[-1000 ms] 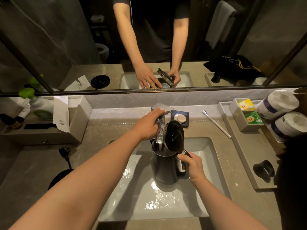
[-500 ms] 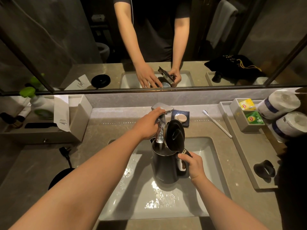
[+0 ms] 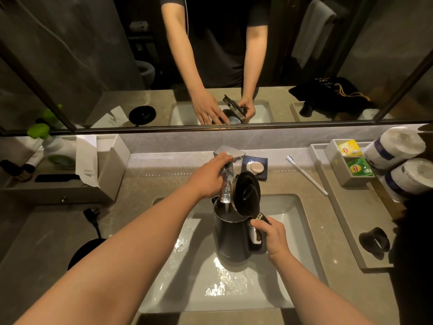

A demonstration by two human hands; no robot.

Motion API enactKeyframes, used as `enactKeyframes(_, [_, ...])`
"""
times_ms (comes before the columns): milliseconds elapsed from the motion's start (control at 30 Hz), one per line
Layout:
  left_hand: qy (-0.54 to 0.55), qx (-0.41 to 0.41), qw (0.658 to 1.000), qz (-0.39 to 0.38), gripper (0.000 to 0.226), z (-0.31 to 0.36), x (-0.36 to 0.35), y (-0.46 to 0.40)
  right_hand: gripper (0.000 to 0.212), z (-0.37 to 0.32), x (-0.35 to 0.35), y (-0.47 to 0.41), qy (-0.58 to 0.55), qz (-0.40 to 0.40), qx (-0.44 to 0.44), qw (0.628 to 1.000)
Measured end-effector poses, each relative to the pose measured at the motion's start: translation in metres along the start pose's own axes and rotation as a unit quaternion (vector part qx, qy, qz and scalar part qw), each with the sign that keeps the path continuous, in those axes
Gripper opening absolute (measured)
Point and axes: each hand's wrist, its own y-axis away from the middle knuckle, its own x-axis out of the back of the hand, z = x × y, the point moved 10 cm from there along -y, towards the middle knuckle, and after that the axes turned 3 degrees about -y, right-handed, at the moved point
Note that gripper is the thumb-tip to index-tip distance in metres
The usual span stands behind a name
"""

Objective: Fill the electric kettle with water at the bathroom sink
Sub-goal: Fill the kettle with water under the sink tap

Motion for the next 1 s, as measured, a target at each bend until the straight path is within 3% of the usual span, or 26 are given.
enactKeyframes(333, [-0.003,-0.003,1.0,-0.004,0.065,0.001,-0.0006,0.0009,0.03,0.0001,-0.0008,0.002,-0.016,-0.003,0.001,1.0])
enactKeyframes(667, [0.005,0.001,1.0,-0.005,0.064,-0.0002,-0.0012,0.0003,0.02,-0.0058,-0.0002,0.005,-0.008,-0.002,0.006,1.0])
enactKeyframes(1000, [0.002,0.001,1.0,-0.004,0.067,-0.0009,-0.002,-0.0001,0.029,-0.0063,0.003,0.0009,-0.019,0.013,0.011,1.0])
